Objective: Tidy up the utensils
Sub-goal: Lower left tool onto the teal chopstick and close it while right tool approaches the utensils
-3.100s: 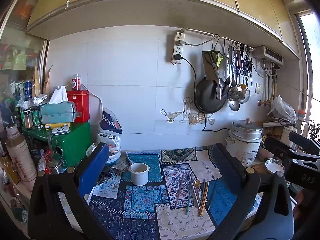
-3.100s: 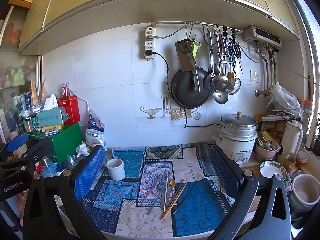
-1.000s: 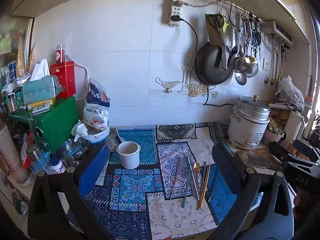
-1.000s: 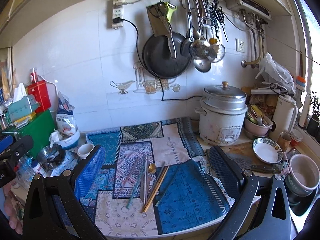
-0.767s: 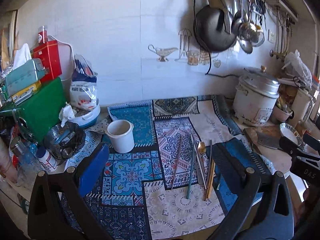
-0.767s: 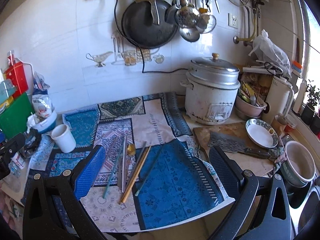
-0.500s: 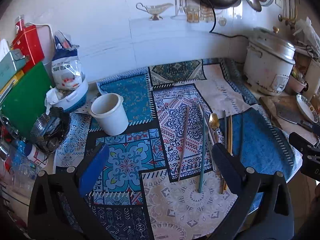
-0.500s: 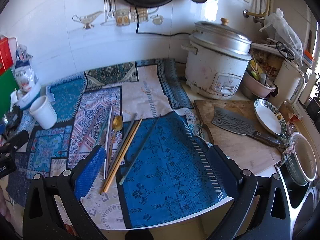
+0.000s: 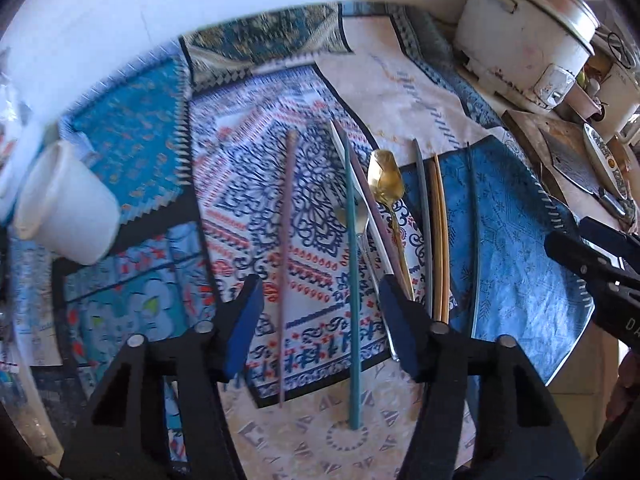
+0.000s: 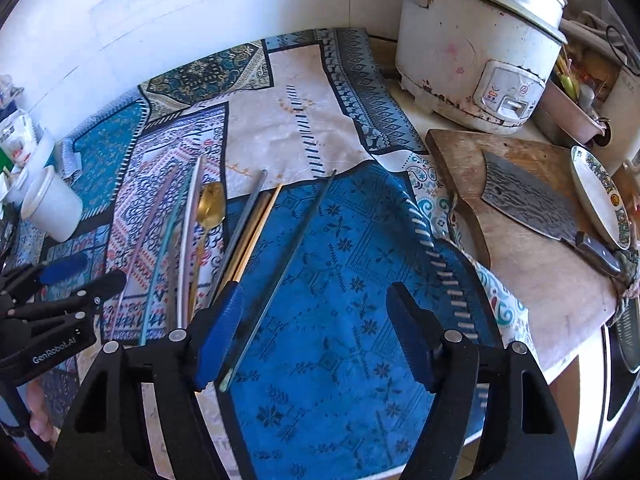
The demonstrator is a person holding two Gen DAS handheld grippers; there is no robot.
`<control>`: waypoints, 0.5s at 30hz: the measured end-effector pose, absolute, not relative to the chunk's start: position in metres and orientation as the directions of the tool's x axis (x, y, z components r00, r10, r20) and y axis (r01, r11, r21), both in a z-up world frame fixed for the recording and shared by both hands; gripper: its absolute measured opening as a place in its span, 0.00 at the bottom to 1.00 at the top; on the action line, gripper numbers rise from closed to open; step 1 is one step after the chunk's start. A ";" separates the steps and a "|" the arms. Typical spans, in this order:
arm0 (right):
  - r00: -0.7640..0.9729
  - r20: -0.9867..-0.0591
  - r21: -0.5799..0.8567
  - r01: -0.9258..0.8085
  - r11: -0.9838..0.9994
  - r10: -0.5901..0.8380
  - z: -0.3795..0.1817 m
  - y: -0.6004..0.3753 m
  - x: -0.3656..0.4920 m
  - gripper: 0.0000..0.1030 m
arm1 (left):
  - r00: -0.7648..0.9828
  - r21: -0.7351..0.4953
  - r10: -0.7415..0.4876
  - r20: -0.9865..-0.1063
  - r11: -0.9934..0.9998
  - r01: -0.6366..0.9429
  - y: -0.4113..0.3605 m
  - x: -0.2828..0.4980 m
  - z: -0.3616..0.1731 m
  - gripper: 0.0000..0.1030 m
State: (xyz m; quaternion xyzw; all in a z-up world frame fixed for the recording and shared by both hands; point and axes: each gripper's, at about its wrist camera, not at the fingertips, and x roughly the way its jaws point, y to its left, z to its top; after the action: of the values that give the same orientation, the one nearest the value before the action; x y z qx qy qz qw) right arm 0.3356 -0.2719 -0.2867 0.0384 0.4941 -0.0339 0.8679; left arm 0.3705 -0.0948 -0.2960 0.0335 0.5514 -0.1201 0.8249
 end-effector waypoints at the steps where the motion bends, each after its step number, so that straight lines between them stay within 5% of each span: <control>1: 0.500 -0.866 0.050 0.096 0.994 -0.005 -0.288 -0.275 0.341 0.63 | 0.340 -0.097 -0.174 -0.924 0.968 0.233 -0.096 0.376 -0.301 0.52; 9: 0.413 -0.903 0.154 0.050 0.987 0.120 -0.309 -0.275 0.372 0.58 | 0.227 -0.192 -0.242 -0.943 0.956 0.224 -0.101 0.399 -0.322 0.28; 15: 0.327 -0.914 0.261 0.016 0.965 0.242 -0.326 -0.266 0.390 0.44 | 0.201 -0.205 -0.248 -0.948 0.955 0.212 -0.105 0.407 -0.328 0.17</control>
State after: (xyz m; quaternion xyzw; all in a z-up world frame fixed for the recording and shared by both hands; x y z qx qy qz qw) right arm 0.3901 -0.2661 -0.3264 0.1118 0.5760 0.0701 0.8067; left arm 0.4068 -0.1049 -0.3284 -0.0146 0.6143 -0.1486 0.7748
